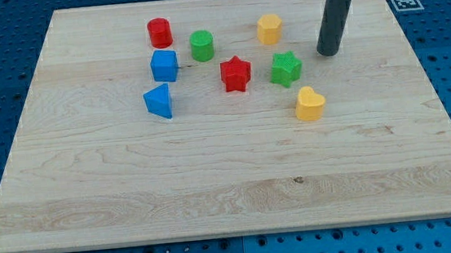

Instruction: Move the yellow heart closer to the green star

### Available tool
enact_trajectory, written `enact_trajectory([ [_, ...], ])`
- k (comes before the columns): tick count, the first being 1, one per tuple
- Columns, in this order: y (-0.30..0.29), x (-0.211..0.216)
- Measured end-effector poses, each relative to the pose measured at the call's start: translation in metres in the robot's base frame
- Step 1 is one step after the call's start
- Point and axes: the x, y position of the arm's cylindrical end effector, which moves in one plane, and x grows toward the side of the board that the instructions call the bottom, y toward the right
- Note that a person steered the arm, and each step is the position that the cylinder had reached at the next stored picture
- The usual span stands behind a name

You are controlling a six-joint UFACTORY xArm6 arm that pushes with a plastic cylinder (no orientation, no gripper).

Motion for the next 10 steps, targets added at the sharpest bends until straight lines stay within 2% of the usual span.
enact_trajectory([
  [3,-0.011,0.118],
  [4,-0.021,0.130],
  [8,-0.049,0.121],
  [10,-0.011,0.170],
])
